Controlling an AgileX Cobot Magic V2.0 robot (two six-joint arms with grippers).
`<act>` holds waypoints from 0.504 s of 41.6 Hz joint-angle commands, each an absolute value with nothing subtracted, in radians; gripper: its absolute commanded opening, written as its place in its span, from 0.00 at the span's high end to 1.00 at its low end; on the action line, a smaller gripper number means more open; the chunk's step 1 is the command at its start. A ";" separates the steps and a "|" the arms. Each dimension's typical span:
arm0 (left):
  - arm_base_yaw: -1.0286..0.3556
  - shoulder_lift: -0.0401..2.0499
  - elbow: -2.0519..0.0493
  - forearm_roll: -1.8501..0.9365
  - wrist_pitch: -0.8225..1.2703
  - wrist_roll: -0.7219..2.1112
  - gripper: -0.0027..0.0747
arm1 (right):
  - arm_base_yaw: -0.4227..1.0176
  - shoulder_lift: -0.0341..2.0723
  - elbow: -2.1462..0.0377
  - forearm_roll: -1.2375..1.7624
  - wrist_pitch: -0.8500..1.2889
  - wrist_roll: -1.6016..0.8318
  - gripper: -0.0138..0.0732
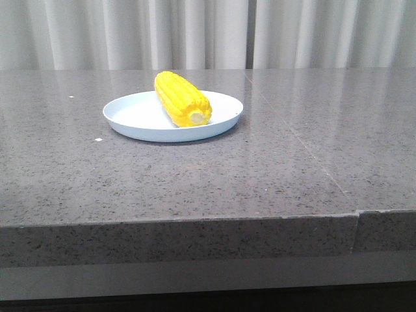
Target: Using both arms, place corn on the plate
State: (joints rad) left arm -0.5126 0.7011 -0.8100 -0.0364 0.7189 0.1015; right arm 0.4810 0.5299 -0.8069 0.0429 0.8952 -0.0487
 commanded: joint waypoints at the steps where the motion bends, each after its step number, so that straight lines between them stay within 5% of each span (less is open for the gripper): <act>1: -0.516 0.698 -0.837 -0.047 0.649 0.090 0.99 | 0.482 0.533 -0.830 0.036 0.830 -0.056 0.92; 21: -0.457 0.650 -0.804 -0.057 0.647 0.090 0.99 | 0.482 0.533 -0.830 0.037 0.830 -0.056 0.92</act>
State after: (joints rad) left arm -0.4929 0.6761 -0.7901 -0.0450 0.7189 0.1015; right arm 0.4810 0.5299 -0.8069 0.0429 0.8966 -0.0467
